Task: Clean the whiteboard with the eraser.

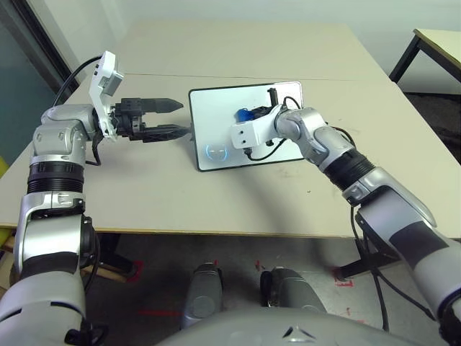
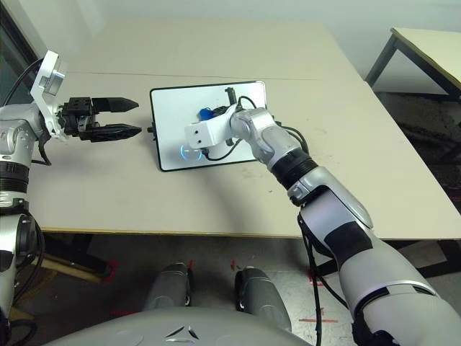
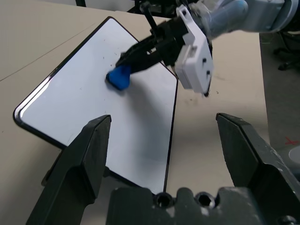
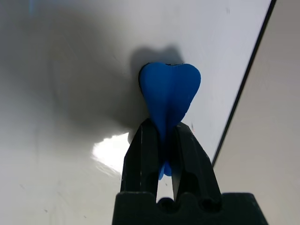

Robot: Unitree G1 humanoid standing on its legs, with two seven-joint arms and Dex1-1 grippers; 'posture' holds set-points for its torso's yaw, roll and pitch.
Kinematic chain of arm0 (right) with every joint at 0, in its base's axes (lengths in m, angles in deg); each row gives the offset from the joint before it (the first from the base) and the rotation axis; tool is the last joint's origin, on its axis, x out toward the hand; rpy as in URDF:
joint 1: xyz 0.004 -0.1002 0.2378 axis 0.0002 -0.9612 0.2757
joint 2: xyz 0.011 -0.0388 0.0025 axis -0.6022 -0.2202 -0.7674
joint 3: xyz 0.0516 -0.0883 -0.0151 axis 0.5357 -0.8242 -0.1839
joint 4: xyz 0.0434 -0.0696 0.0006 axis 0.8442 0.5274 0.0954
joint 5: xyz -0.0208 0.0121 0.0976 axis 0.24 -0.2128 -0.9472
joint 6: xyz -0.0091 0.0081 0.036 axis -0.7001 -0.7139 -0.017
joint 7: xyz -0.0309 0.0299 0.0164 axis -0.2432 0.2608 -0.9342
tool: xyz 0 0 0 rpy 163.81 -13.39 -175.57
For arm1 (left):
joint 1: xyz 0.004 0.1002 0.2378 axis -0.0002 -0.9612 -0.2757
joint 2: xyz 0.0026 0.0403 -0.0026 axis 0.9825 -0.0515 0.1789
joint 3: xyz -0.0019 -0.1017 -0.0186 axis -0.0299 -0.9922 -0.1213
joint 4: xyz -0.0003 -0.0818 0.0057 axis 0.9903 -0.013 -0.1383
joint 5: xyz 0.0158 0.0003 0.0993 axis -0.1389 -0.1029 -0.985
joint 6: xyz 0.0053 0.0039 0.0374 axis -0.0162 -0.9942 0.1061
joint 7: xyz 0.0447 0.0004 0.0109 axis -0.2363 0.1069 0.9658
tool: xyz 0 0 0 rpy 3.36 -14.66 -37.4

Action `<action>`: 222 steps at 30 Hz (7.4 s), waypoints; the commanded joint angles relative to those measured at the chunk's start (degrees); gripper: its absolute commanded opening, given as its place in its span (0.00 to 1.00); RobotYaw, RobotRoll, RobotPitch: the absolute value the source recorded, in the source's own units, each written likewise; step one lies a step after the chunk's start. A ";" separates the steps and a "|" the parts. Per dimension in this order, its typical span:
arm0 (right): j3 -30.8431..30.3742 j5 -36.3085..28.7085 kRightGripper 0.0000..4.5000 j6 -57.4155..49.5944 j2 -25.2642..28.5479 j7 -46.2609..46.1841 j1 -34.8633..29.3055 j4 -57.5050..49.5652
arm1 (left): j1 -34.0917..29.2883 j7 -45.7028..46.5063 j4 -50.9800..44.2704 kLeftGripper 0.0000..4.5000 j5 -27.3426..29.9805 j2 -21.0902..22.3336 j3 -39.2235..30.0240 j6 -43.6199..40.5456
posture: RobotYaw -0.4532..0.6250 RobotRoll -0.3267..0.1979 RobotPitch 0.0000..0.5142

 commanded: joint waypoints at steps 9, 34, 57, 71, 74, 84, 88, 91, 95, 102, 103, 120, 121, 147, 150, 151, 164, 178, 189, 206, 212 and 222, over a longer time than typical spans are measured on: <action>1.41 -1.29 0.03 -1.48 1.93 -0.08 1.53 1.68 | -0.21 -0.09 -0.42 1.00 0.21 -0.37 0.36 0.10 | 0.66 0.62 0.04; -0.94 -0.96 0.03 -0.89 -5.10 1.59 1.90 0.36 | -0.70 0.38 -1.44 1.00 0.54 -0.08 -0.02 -0.49 | 0.67 0.62 0.05; 2.60 -2.69 0.03 -0.80 3.84 -0.88 4.71 7.16 | 0.18 0.32 -0.42 1.00 0.37 -0.63 0.05 0.04 | 0.66 0.62 0.05; -1.29 -1.64 0.03 -1.17 -3.52 0.99 1.46 2.33 | 0.47 0.19 -0.03 1.00 0.31 -0.82 0.01 0.25 | 0.66 0.62 0.04; -1.84 -1.50 0.03 -0.75 -5.37 0.54 1.96 3.88 | 0.29 0.23 -0.33 1.00 0.37 -0.68 -0.13 0.14 | 0.67 0.62 0.03; -2.61 -1.24 0.03 0.88 -7.90 -1.08 4.31 8.55 | -0.18 0.48 -1.07 1.00 0.53 -0.35 -0.42 -0.13 | 0.68 0.62 0.02; -2.41 -1.29 0.03 1.53 -7.69 -2.21 5.23 10.82 | -0.17 0.53 -1.20 1.00 0.54 -0.41 -0.41 -0.12 | 0.68 0.62 0.02; -1.90 -1.50 0.03 1.87 -7.66 -3.65 6.32 12.64 | -0.16 0.55 -1.24 1.00 0.59 -0.44 -0.41 -0.13 | 0.68 0.62 0.02; -1.51 -1.84 0.03 2.26 -7.82 -5.28 7.59 14.86 | -0.15 0.63 -1.37 1.00 0.65 -0.51 -0.42 -0.22 | 0.68 0.62 0.02; -0.36 -3.29 0.03 2.34 -7.62 -6.41 9.10 16.09 | -0.59 0.80 -1.53 1.00 0.78 -0.45 -0.60 -0.29 | 0.68 0.62 0.02; -0.05 -3.60 0.03 2.23 -7.52 -6.43 9.13 15.75 | -0.60 0.86 -1.54 1.00 0.79 -0.45 -0.61 -0.30 | 0.68 0.62 0.02; 18.62 -22.33 0.03 -14.97 -2.83 2.68 0.95 -3.81 | -0.90 0.90 -1.85 1.00 0.88 -0.25 -0.77 -0.48 | 0.68 0.62 0.04; 20.84 -24.29 0.03 -18.86 -2.15 4.04 -0.73 -8.03 | -1.01 0.91 -1.95 1.00 0.93 -0.17 -0.83 -0.53 | 0.68 0.62 0.04; 41.42 -42.45 0.03 -62.73 7.63 -6.82 -24.03 -24.10 | -0.52 1.04 -0.49 1.00 0.68 -1.45 -0.31 0.62 | 0.64 0.62 0.05; 41.17 -43.45 0.03 -62.62 6.93 -8.10 -24.13 -23.52 | -0.90 1.16 -0.98 1.00 0.81 -1.27 -0.48 0.49 | 0.65 0.62 0.04; 41.06 -43.66 0.03 -62.45 6.80 -8.54 -24.13 -23.16 | -0.96 1.21 -1.04 1.00 0.82 -1.26 -0.51 0.48 | 0.65 0.62 0.04; 43.16 -47.80 0.61 -65.55 5.98 -12.87 -22.52 -21.35 | -1.49 1.94 -1.29 1.00 1.24 -1.46 -1.08 0.36 | 0.64 0.62 0.02; 46.74 -52.30 0.98 -45.57 12.67 -10.21 -23.27 -23.78 | -3.14 15.24 1.56 1.00 -0.12 -1.44 -7.22 5.82 | 0.64 0.62 0.03; 53.33 -53.25 0.98 2.96 5.72 -17.01 -28.43 -7.90 | -7.44 58.50 14.80 1.00 -10.59 -9.26 -13.41 30.62 | 0.65 0.62 0.04; 53.53 -52.72 0.98 25.67 5.08 -27.86 -26.96 13.83 | -7.14 77.66 25.20 1.00 -11.62 -12.65 -15.46 38.29 | 0.63 0.62 0.05; 53.64 -54.23 0.98 25.55 4.49 -27.59 -28.23 12.60 | -7.60 76.99 25.09 1.00 -10.81 -12.90 -16.04 39.25 | 0.65 0.62 0.03; 52.82 -54.51 0.98 25.36 4.35 -26.57 -26.50 14.50 | -9.91 75.54 21.52 1.00 -9.12 -13.95 -16.50 39.19 | 0.67 0.62 0.04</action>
